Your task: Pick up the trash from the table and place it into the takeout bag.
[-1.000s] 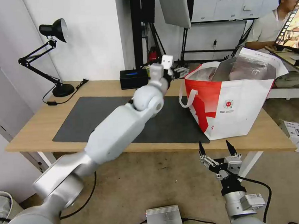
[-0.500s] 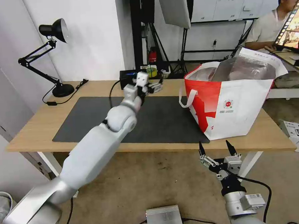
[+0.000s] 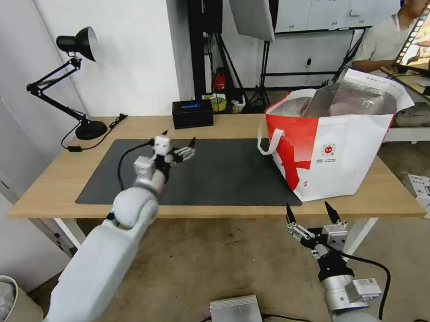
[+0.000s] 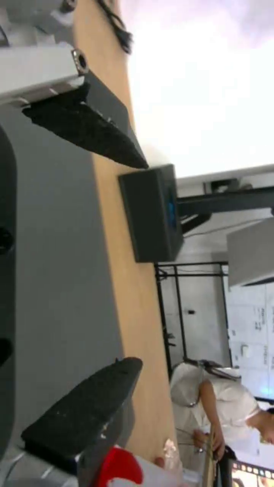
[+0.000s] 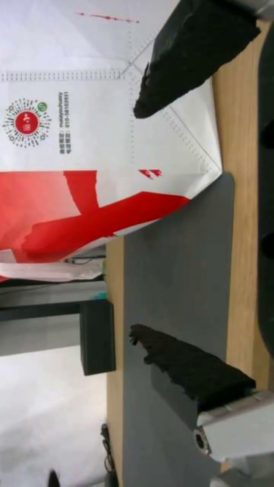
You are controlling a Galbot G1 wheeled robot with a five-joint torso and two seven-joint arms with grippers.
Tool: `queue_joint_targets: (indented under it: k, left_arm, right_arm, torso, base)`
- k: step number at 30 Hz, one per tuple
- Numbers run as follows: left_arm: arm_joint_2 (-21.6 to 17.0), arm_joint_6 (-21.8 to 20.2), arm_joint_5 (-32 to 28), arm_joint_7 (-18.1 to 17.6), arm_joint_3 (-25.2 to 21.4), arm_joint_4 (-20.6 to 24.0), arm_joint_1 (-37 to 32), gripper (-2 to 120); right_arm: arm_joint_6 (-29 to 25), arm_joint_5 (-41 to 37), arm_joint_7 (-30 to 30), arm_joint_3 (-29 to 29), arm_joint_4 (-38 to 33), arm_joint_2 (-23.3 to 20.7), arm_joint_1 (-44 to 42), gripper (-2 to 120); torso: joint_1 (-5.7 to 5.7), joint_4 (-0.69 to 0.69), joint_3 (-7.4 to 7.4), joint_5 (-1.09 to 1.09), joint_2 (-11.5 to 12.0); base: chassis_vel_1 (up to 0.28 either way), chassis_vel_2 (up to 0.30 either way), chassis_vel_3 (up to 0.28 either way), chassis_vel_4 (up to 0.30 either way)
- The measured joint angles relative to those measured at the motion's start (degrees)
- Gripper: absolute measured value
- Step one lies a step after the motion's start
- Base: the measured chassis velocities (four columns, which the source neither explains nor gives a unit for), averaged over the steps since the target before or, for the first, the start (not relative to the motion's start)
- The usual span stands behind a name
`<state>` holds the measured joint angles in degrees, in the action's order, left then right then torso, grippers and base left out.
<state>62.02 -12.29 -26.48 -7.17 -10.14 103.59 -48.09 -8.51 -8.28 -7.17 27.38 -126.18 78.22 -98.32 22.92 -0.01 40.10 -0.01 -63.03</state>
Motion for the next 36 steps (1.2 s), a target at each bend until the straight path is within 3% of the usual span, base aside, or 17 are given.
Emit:
queue_joint_targets:
  k: [16, 24, 36]
  left_arm:
    - [4.5, -0.1, 2.2, 4.0, -16.5, 12.9, -23.2, 100]
    - [7.7, 5.3, 5.1, 6.0, -18.0, 15.1, -30.8, 100]
    - [11.9, 8.9, 10.2, 10.0, -18.9, 15.9, -36.0, 100]
  right_arm:
    - [0.0, 0.0, 0.0, 0.0, 0.0, 0.0, 0.0, 100]
    - [0.0, 0.0, 0.0, 0.0, 0.0, 0.0, 0.0, 100]
    - [0.0, 0.0, 0.0, 0.0, 0.0, 0.0, 0.0, 100]
  torso:
    - [-0.01, 0.02, 0.00, 0.00, 0.0]
    - [-0.01, 0.00, 0.00, 0.01, 0.0]
    - [0.00, 0.00, 0.01, 0.01, 0.0]
  base:
    - [0.000, 0.000, 0.000, 0.000]
    - [0.000, 0.000, 0.000, 0.000]
    - [0.000, 0.000, 0.000, 0.000]
